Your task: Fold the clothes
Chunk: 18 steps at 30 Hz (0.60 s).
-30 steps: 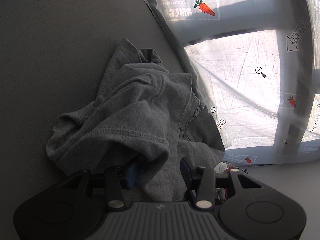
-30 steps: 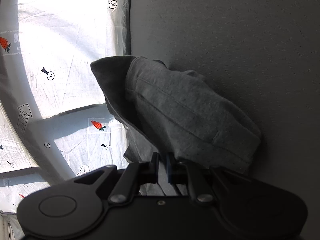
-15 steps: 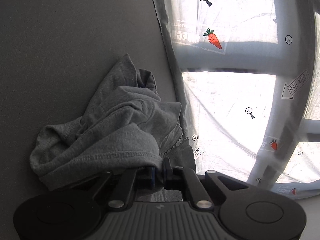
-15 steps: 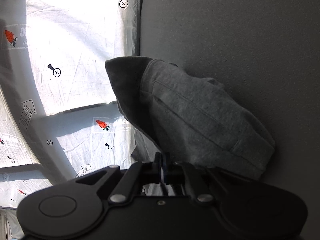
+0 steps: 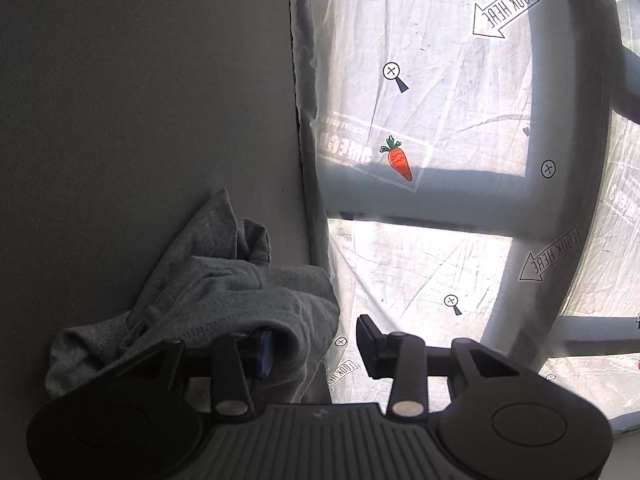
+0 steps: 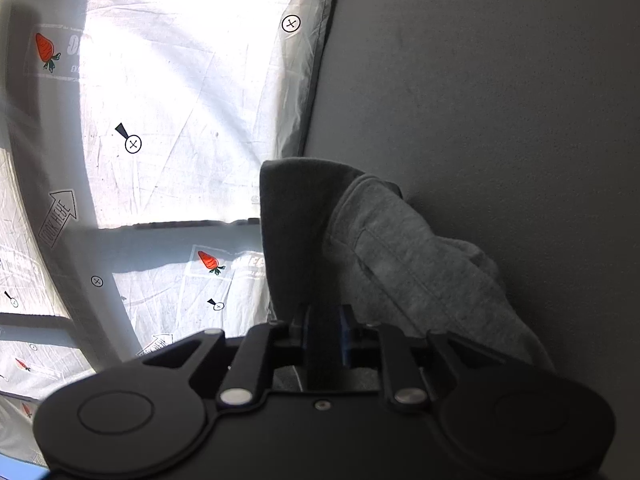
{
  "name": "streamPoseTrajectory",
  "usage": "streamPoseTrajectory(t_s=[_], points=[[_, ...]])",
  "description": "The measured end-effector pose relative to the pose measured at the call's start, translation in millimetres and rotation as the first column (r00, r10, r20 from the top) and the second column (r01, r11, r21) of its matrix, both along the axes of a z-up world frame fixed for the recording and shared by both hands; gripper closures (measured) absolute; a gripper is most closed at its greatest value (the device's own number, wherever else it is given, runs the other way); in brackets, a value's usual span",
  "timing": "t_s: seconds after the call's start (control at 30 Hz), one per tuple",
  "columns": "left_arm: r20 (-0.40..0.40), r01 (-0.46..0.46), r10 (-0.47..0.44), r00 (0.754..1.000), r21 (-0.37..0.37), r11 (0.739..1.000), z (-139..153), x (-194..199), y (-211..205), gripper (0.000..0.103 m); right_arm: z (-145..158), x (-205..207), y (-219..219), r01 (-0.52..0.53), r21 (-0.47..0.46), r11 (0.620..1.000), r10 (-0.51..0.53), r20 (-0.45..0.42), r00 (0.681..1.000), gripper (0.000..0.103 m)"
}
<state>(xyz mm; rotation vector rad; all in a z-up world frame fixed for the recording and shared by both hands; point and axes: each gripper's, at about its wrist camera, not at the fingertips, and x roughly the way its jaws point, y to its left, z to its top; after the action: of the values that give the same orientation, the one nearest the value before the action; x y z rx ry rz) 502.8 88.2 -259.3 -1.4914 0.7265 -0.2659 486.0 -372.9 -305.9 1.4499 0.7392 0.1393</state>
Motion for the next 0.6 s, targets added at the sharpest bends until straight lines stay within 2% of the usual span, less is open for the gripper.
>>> streamPoseTrajectory(t_s=[0.1,0.2,0.3,0.4,0.5,0.6], points=[[0.018,0.008,-0.008,1.000,-0.038,0.999,3,7,-2,0.046,-1,7,7,-0.037,-0.010,0.999,0.037,-0.015,0.999,0.086],[0.020,-0.005,0.007,1.000,-0.115,0.993,-1,8,-4,0.037,-1,21,17,-0.099,-0.038,0.994,0.098,-0.035,0.995,0.086],[-0.010,-0.028,0.027,1.000,-0.168,0.985,-10,6,0,0.036,5,51,29,-0.160,-0.080,0.984,0.157,-0.050,0.986,0.086],[-0.042,-0.034,0.028,0.999,-0.148,0.988,-15,7,5,0.036,12,84,37,-0.193,-0.105,0.976,0.190,-0.037,0.981,0.086],[-0.049,-0.022,0.014,0.999,-0.152,0.988,-21,6,10,0.036,19,116,38,-0.154,-0.099,0.983,0.156,0.009,0.988,0.086],[-0.030,-0.001,-0.005,1.000,-0.191,0.982,-27,6,14,0.033,21,136,33,-0.123,-0.119,0.985,0.124,0.003,0.992,0.086]])
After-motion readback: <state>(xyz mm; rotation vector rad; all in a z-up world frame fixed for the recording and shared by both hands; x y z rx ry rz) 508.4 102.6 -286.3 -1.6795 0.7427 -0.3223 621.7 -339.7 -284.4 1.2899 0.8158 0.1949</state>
